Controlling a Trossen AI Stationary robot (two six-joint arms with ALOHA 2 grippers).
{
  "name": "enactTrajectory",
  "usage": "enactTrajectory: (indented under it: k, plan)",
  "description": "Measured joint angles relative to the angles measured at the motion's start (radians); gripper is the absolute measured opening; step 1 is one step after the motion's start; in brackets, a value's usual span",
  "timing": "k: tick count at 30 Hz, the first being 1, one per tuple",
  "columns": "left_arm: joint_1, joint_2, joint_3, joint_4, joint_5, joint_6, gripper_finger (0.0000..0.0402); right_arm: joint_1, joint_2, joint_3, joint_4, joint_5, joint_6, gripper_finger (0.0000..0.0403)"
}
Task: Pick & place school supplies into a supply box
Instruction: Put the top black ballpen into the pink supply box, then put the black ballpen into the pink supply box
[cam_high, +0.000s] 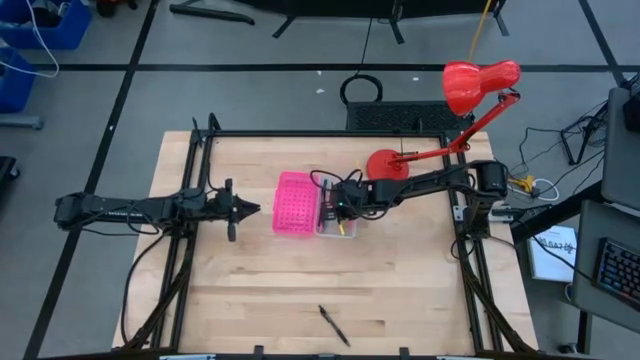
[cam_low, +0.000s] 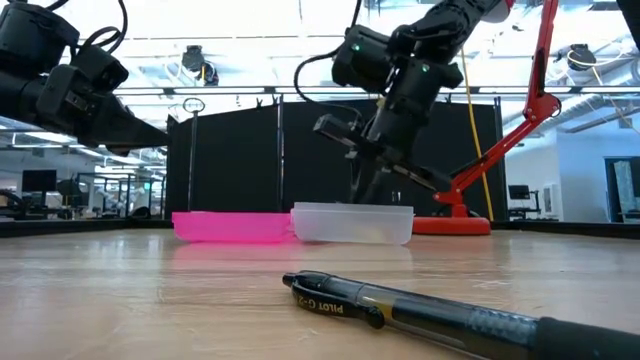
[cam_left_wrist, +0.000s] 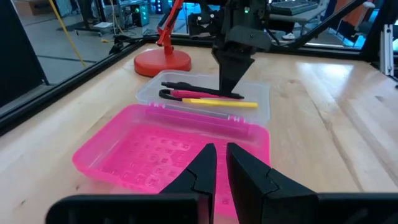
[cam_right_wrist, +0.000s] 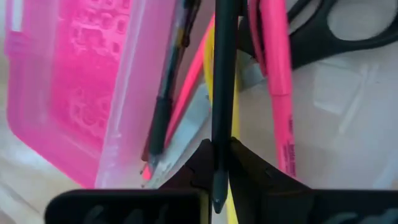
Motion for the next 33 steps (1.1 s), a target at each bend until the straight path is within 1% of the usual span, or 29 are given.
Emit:
enactTrajectory:
  k: [3,9,13,15,18,24,27,28,29,31,33]
  plan:
    - [0.000,0.000,0.000,-0.003,0.000,-0.007,0.0047,0.000,0.000,-0.018,0.033,-0.001,-0.001,0.0028]
    - [0.000,0.000,0.000,-0.022,0.057,-0.016,0.0047,0.000,-0.007,-0.024,0.035,0.000,-0.035,0.0070]
    - [0.000,0.000,0.000,-0.027,0.062,-0.016,0.0047,0.000,-0.007,-0.024,0.085,-0.011,-0.074,0.0091]
    - [0.000,0.000,0.000,-0.027,0.063,-0.016,0.0047,0.000,-0.007,-0.024,0.109,-0.034,-0.095,0.0099]
    - [0.000,0.000,0.000,-0.027,0.062,-0.016,0.0047,0.000,-0.029,-0.024,0.107,-0.043,-0.167,0.0105]
    - [0.000,0.000,0.000,-0.027,0.079,-0.016,0.0047,0.005,-0.138,-0.024,0.059,-0.027,-0.320,0.0101]
    - [0.000,0.000,0.000,-0.026,0.079,-0.005,0.0047,0.007,-0.207,-0.024,0.027,-0.027,-0.451,0.0098]
    - [0.000,0.000,0.000,-0.025,0.080,0.001,0.0047,0.013,-0.236,-0.024,0.018,-0.018,-0.532,0.0098]
    - [0.000,0.000,0.000,-0.022,0.079,0.003,0.0047,0.022,-0.266,-0.023,-0.002,0.019,-0.622,0.0098]
    - [0.000,0.000,0.000,-0.003,0.077,0.004,0.0047,0.057,-0.324,-0.025,-0.038,0.147,-0.797,0.0098]
    - [0.000,0.000,0.000,0.018,0.074,0.004,0.0047,0.097,-0.384,-0.060,-0.018,0.264,-0.935,0.0098]
